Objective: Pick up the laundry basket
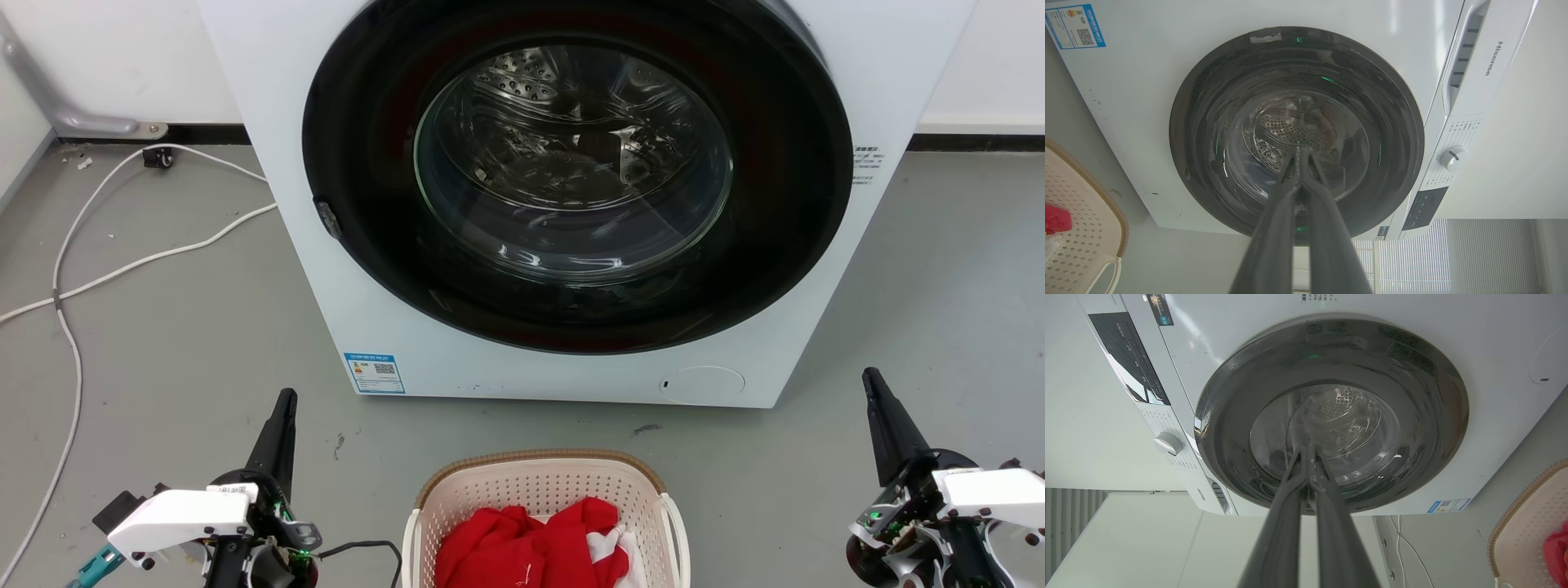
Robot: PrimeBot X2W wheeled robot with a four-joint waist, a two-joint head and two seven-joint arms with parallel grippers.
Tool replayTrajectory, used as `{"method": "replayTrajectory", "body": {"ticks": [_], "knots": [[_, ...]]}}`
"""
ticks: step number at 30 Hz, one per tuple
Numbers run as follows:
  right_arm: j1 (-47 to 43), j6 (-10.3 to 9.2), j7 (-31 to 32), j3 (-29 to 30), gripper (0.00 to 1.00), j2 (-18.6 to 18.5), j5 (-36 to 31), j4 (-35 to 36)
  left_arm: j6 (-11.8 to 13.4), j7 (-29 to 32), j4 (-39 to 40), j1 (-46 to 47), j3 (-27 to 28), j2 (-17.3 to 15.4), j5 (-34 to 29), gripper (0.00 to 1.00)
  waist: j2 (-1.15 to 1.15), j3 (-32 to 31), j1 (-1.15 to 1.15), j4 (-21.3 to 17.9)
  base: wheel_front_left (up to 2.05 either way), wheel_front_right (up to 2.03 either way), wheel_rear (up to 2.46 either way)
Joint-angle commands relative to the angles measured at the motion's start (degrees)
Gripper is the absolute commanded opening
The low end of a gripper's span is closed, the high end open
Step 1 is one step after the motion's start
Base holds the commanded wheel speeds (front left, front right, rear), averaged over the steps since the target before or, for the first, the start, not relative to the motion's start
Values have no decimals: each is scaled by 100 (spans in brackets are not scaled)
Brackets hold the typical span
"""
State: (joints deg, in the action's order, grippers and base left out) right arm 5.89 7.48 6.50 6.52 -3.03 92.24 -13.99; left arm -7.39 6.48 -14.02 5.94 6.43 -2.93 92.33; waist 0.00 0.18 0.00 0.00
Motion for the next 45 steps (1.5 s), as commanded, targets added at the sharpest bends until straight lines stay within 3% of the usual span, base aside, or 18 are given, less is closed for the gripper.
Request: {"method": "replayTrajectory", "body": {"ticks": [1, 15, 16, 24, 45], "knots": [[67, 2, 0, -4, 0, 19, -8, -7, -20, 7, -4, 56, 11, 4, -26, 0, 0, 0, 0, 0, 0, 0, 0], [67, 2, 0, -4, 0, 20, -8, -7, -20, 7, -4, 57, 10, 4, -25, 0, 0, 0, 0, 0, 0, 0, 0], [0, 0, 0, 0, 100, 0, 0, -2, 0, 0, -2, 0, 0, 0, 0, 100, 0, 0, 0, 0, 0, 0, 0], [-150, 0, -154, -59, 100, 6, -216, -64, 1, -156, -29, -128, -38, 18, -185, 100, 0, 4, 0, -1, 0, 0, 0], [-335, 1, -677, -379, 100, 7, -3145, 669, 389, -678, 635, -201, -269, 13, -2419, 100, 0, 39, 0, -3, 0, 0, 0]]}}
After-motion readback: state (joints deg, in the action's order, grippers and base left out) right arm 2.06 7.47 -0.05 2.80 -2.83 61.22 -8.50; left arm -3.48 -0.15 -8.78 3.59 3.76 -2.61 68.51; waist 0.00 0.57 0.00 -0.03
